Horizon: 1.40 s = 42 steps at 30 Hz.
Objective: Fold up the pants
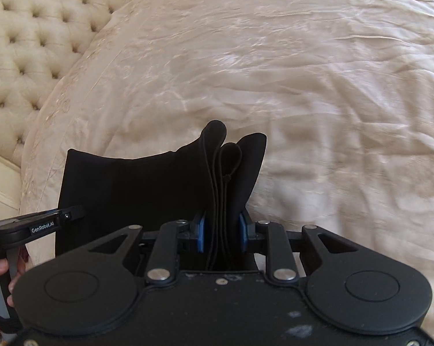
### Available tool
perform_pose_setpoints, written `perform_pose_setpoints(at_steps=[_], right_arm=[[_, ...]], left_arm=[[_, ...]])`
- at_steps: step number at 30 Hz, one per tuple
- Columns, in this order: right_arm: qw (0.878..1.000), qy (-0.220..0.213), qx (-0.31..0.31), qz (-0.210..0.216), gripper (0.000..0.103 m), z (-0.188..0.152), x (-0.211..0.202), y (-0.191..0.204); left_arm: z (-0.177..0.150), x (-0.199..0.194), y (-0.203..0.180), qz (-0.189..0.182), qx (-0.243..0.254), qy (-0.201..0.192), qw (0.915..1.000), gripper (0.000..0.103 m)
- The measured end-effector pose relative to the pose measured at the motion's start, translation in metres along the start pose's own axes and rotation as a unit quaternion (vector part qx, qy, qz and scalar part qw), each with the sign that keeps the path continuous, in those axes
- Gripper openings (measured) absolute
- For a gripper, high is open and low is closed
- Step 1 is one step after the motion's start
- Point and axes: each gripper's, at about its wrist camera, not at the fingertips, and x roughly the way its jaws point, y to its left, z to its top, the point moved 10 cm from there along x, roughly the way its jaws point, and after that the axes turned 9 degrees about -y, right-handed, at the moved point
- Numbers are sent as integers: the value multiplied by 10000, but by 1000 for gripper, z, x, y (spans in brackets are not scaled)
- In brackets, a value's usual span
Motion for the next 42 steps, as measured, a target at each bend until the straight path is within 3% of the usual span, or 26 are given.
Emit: perform_pose_setpoints(at_steps=[4,6,9,11,14,18,21,27,32,37,42], right_arm=[[9994,91,-311,-98,25,3,34,31],[9976,129,-524,-439,34,3,46,28],[9931,246,-552,-1004,41,2,56,10],[9905,168,-448,-1286,41,3,53,1],[9860,-133,-402,-1612,40,8,35,-2],[9809,-496,-462,-1822,40,13,5,6],[9749,-609,-798,-1990,41,11,-15,18],[9730,-623,-1200,-1870,41,-8,-41,46],[9745,-677,-1427,-1593,41,-29,-66,69],[9809,-739,-1335,-1208,41,-46,-97,80],[9855,-671,-1246,-933,41,-61,-120,82]], left_arm=[[-4,22,29,6,-157,229,9996,17],[-9,33,34,8,-208,329,9992,24],[-15,40,49,313,-143,411,9986,25],[-17,43,56,493,-141,500,9974,26],[-20,40,68,468,-325,441,9974,26],[-18,20,72,495,-328,207,9980,27],[-16,1,69,464,-348,-42,9983,34],[-21,-39,44,389,-487,-247,9978,36],[-36,-76,24,540,-660,-261,9960,39],[-43,-112,10,638,-508,-559,9951,43],[-51,-133,2,520,-672,-495,9952,45]])
